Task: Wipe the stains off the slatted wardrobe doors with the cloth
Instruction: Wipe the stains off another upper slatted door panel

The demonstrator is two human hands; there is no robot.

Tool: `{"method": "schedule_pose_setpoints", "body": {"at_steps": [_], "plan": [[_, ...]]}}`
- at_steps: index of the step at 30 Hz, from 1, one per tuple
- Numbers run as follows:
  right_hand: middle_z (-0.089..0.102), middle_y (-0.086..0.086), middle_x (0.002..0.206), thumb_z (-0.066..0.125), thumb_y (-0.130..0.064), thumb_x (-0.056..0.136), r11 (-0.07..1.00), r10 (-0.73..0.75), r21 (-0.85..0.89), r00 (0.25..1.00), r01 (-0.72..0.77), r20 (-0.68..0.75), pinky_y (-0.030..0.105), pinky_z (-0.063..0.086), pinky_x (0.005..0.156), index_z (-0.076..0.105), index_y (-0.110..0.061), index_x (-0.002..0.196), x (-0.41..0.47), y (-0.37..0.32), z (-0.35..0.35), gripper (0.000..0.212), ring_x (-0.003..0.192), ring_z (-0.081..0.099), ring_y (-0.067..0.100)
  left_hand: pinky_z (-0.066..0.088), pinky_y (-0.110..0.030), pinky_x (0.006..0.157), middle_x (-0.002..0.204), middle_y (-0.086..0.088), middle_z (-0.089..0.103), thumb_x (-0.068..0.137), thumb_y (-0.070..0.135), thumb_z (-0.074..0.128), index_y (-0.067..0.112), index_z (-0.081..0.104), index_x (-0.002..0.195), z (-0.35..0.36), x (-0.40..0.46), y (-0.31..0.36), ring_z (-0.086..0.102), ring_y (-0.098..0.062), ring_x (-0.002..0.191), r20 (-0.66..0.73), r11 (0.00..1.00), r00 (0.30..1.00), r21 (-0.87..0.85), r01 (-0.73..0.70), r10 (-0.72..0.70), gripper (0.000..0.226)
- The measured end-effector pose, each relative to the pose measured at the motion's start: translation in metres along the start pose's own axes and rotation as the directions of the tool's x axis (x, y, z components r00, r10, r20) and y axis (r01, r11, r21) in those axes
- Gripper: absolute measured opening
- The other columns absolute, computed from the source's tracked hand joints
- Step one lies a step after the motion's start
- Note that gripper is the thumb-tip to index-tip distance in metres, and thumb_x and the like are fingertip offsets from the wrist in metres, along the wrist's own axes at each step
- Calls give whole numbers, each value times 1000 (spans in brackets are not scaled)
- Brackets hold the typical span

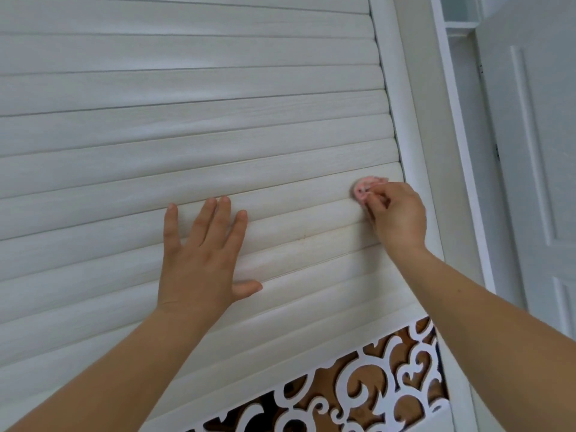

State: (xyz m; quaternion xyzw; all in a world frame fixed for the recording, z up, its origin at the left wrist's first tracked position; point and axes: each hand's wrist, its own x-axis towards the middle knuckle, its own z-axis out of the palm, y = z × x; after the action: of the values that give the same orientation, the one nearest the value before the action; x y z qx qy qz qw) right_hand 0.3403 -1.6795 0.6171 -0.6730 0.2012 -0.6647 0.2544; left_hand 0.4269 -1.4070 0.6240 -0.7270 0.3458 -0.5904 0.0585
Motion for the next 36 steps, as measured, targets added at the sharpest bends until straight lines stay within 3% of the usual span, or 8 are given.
{"method": "schedule_pose_setpoints", "body": {"at_steps": [6,12,17,21,24,28,32,36], "plan": [[61,-2,95,57,-8,90,939,276,254,949,-233,-152,23,40,80,56,-14,118,-11,-16,4,29,91,58,17,10,-60,107,136,-22,48,40,65,77,4,55,129,-1,1,1,39,-32,127,2,1000,1000,12,-1,1,110],[68,4,82,57,-14,78,917,-294,249,950,311,-105,28,36,80,75,-15,89,-85,-68,48,21,84,56,24,11,-62,105,137,-22,47,37,66,75,4,55,128,1,0,0,42,-33,127,3,1000,1000,11,-4,3,112],[69,4,88,56,-12,83,739,-653,143,752,658,-87,40,50,76,75,-13,89,-115,-76,70,20,82,63,28,4,-62,106,138,-22,46,37,68,76,5,53,131,-4,0,-6,45,-34,128,37,998,999,45,-35,33,116],[70,-5,90,58,-12,87,606,-794,-101,590,789,-147,36,41,86,75,-20,88,-102,-57,63,19,89,56,18,0,-62,106,141,-21,43,39,70,74,7,49,134,-5,-1,-9,42,-32,130,69,995,997,83,-52,46,117],[70,-8,93,57,-17,86,651,-759,-209,632,730,-157,34,32,88,75,-25,87,-88,-41,54,20,94,51,16,3,-63,106,142,-21,42,39,71,74,7,48,135,-3,-1,-8,41,-32,131,82,995,996,89,-47,40,118],[69,-4,101,57,-23,81,777,-618,-246,776,580,-122,37,33,85,75,-28,92,-74,-9,39,21,100,46,22,5,-64,107,143,-20,40,41,74,68,8,47,136,-1,-1,-6,35,-31,132,99,995,995,91,-32,23,118],[64,5,109,58,-27,81,918,-358,-226,926,325,-123,48,38,85,74,-28,93,-61,11,22,21,106,46,33,6,-63,108,146,-18,36,45,79,58,11,42,140,-3,-2,-2,22,-27,135,136,991,991,131,-11,-8,118],[61,5,114,60,-13,87,995,12,-94,983,-29,-183,47,42,86,74,-24,98,-56,13,20,21,110,48,36,8,-63,108,145,-19,38,41,77,66,8,44,138,-2,-2,2,23,-27,134,119,994,993,105,10,-22,122]]}}
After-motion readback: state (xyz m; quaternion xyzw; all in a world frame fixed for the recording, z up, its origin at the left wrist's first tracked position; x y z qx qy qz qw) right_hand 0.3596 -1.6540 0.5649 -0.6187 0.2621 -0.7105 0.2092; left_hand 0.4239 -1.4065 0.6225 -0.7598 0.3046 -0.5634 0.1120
